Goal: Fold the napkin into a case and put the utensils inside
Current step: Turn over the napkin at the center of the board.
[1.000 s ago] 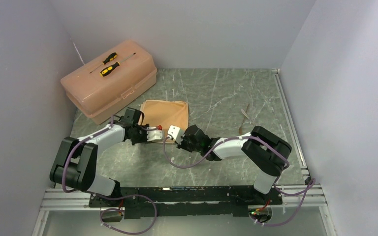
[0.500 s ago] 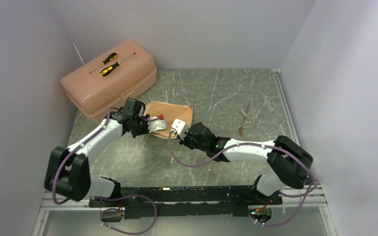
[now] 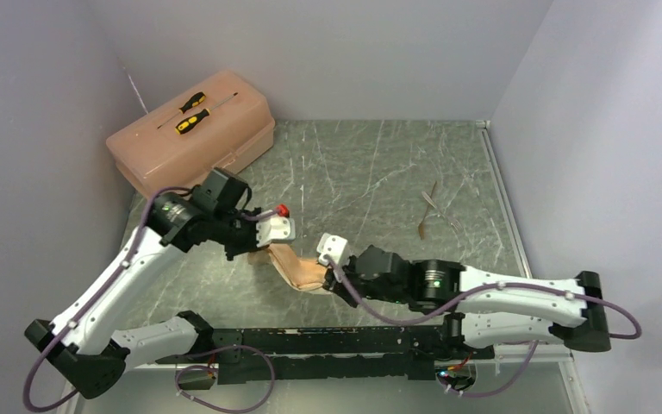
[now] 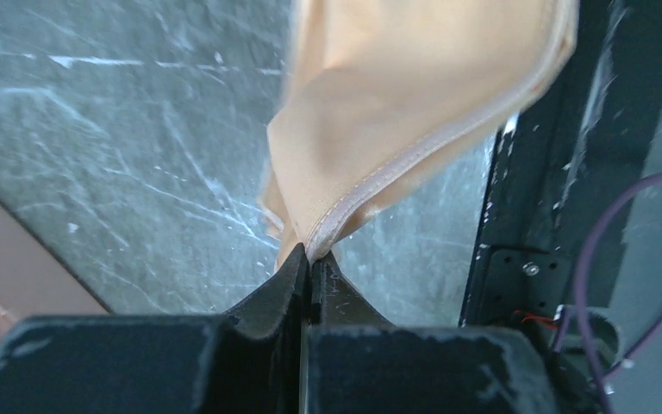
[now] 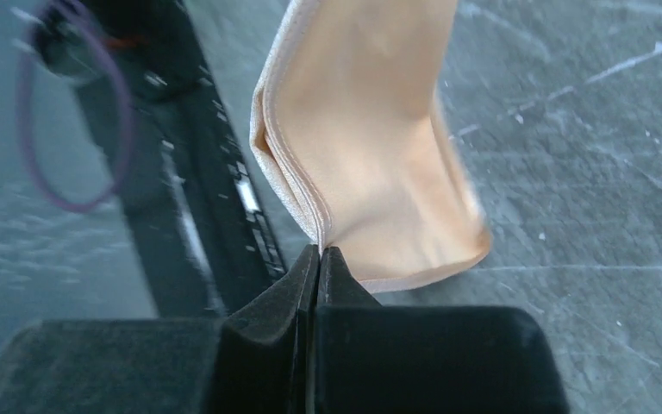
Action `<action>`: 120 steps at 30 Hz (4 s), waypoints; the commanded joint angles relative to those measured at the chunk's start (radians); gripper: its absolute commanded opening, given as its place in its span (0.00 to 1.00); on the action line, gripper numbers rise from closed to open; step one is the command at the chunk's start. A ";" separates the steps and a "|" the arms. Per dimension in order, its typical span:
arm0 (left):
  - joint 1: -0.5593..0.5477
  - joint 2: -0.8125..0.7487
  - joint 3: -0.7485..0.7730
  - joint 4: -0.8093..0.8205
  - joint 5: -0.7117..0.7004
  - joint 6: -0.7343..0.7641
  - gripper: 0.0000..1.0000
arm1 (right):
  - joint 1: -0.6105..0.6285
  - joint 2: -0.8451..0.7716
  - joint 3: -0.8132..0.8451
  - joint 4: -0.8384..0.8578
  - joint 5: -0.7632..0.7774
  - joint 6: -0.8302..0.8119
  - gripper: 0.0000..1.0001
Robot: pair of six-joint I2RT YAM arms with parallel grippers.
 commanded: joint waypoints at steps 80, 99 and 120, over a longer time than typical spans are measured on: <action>0.326 0.653 0.082 0.319 0.036 -0.343 0.64 | -0.838 0.773 0.169 0.440 -0.318 0.332 0.40; 0.301 0.988 0.420 0.435 -0.136 -0.289 0.63 | -0.871 0.800 0.197 0.445 -0.340 0.325 0.38; 0.300 1.122 0.528 0.426 -0.182 -0.473 0.49 | -0.870 0.713 0.121 0.454 -0.339 0.361 0.43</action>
